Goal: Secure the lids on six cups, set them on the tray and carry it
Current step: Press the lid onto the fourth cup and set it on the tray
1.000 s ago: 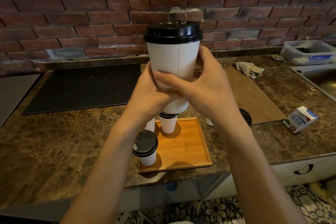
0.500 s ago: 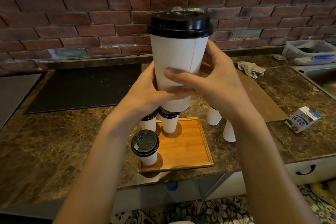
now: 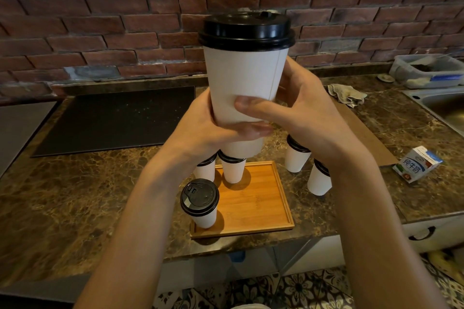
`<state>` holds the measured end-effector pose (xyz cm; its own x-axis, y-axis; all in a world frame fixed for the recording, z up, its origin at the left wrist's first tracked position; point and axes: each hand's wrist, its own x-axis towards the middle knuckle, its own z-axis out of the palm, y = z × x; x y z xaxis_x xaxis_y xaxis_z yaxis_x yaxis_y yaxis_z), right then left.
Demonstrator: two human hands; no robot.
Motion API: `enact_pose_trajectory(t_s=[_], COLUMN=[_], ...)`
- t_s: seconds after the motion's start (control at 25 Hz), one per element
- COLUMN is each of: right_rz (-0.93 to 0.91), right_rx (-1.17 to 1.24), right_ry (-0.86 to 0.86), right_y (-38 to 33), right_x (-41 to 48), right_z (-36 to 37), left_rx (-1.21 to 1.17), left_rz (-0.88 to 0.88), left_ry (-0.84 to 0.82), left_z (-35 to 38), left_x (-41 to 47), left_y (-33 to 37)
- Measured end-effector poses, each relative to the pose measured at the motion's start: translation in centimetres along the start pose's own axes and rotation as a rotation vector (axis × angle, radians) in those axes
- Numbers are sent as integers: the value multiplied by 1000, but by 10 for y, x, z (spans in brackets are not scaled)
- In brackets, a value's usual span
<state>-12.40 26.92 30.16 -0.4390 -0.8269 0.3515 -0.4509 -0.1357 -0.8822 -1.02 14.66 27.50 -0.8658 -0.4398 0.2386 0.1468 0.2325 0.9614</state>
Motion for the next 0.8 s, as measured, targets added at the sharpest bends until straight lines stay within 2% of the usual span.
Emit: enact_pose_trajectory(t_s=[0.12,0.44,0.8], right_rz=[3,61,61], right_rx=[-28,-94,-151], right_ry=[27,195,296], right_y=[-1,-1,1], right_x=[-1,0,0], right_z=[1,10,23], left_rx=[18,52,57], left_rz=[6,39,82], left_ry=[17,228,211], left_z=[2,10,15], left_x=[1,5,6], left_y=[-1,-7,-14])
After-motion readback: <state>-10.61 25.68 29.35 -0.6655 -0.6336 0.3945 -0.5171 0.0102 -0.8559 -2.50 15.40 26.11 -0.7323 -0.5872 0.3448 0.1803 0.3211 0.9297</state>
